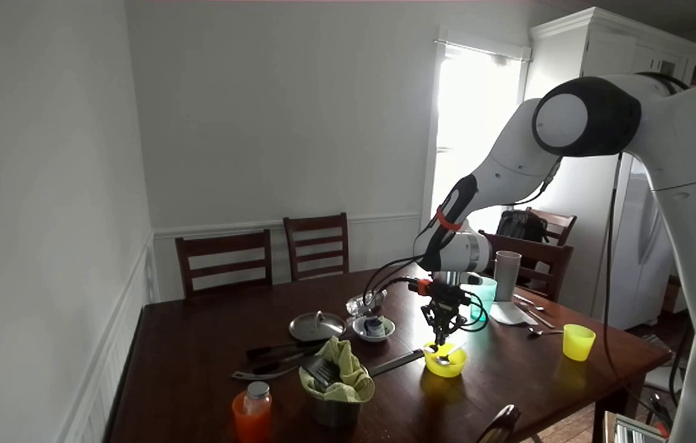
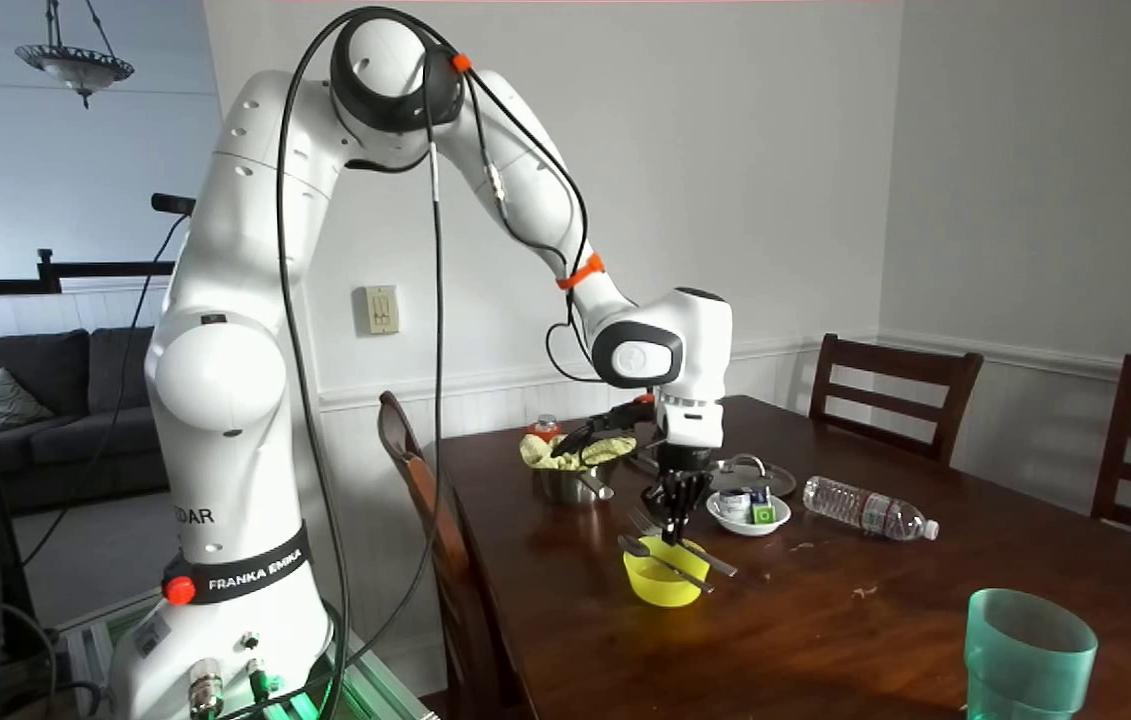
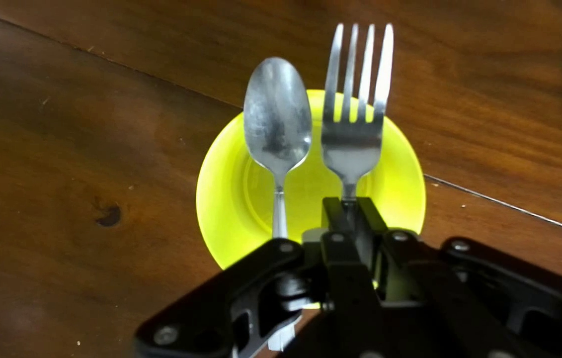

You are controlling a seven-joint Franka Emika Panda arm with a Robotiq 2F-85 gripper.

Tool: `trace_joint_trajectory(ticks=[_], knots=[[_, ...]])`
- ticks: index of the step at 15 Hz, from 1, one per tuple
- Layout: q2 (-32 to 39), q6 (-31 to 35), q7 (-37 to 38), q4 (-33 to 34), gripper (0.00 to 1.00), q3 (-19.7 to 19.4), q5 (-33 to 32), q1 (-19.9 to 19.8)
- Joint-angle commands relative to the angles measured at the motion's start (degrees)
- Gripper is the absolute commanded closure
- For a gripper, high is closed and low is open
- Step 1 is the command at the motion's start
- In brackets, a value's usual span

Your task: Put the silver spoon and fork on top of the yellow bowl

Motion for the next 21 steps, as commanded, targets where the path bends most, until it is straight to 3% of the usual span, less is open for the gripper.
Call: trace_joint_trajectory(ticks=[1,21], knots=[[-1.39,2.7,0.71,-1.55,0.98,0.93,-0.37,-0.59],[1.09,3.32,1.0,-0.77,0.98,2.27,-0.12,-0.56]])
